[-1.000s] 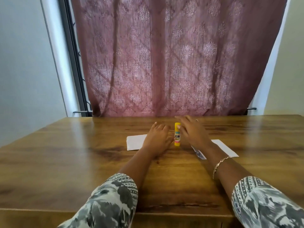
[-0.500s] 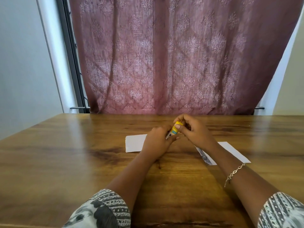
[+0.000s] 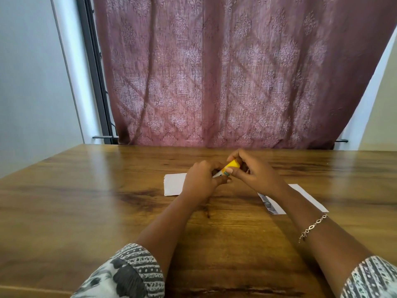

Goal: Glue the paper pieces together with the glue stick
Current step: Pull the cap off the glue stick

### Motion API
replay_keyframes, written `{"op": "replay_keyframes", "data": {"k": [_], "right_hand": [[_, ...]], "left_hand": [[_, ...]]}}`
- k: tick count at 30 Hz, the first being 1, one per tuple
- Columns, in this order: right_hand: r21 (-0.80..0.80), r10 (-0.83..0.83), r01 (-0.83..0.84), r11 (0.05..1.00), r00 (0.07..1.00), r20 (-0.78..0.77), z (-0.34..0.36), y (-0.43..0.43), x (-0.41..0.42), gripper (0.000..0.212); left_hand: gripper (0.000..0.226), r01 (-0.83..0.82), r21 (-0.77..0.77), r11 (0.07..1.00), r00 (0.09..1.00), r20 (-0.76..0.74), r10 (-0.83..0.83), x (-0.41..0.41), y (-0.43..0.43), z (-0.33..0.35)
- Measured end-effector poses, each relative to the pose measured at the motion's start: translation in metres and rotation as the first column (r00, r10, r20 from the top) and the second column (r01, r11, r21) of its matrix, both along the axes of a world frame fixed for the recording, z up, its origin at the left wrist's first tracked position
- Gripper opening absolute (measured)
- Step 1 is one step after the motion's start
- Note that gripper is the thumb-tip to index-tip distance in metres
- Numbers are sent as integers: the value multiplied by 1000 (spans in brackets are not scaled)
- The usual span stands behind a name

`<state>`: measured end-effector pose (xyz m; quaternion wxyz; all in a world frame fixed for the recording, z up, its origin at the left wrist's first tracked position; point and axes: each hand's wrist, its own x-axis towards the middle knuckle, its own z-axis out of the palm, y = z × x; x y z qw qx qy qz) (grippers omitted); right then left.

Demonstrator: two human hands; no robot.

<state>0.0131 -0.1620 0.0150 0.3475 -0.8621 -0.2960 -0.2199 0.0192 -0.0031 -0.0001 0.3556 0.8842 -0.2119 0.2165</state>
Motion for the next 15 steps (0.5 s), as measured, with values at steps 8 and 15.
{"op": "replay_keyframes", "data": {"k": [8, 15], "right_hand": [[-19, -19, 20, 1000, 1000, 4, -1, 0, 2, 10], [48, -51, 52, 997, 998, -25, -5, 3, 1, 15]], "left_hand": [[24, 41, 45, 998, 999, 18, -41, -4, -3, 1], [28, -18, 65, 998, 999, 33, 16, -4, -1, 2]]}}
